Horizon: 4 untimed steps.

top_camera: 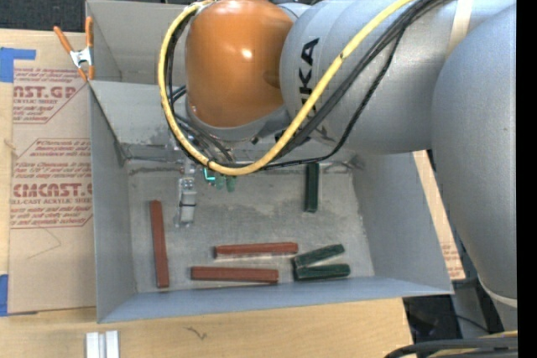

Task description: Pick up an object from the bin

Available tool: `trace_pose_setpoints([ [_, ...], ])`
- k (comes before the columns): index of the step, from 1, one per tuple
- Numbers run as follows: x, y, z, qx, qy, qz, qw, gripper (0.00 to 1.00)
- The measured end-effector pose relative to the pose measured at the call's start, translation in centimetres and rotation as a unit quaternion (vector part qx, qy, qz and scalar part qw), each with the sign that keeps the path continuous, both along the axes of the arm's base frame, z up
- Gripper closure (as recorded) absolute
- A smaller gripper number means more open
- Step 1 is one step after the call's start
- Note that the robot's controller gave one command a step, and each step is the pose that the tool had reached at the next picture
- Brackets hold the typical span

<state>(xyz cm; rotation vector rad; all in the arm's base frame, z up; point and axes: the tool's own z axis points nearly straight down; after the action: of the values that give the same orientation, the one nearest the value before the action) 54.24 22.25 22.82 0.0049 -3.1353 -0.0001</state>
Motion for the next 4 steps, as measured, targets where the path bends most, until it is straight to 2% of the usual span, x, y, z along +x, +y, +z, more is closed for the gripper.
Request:
trace_pose_setpoints([
  [1, 0.0, -11.3, -11.8, 0.001, -0.0008, 0.176, 0.9843, 0.00],
  [2, -5.6, -12.5, -15.8, 0.002, -0.0047, 0.343, 0.9394, 0.00],
  [3, -5.4, -12.5, -15.5, 0.001, -0.0047, 0.340, 0.9402, 1.00],
  [4, -3.4, -10.7, -5.7, 0.002, -0.0052, 0.494, 0.8695, 1.00],
])
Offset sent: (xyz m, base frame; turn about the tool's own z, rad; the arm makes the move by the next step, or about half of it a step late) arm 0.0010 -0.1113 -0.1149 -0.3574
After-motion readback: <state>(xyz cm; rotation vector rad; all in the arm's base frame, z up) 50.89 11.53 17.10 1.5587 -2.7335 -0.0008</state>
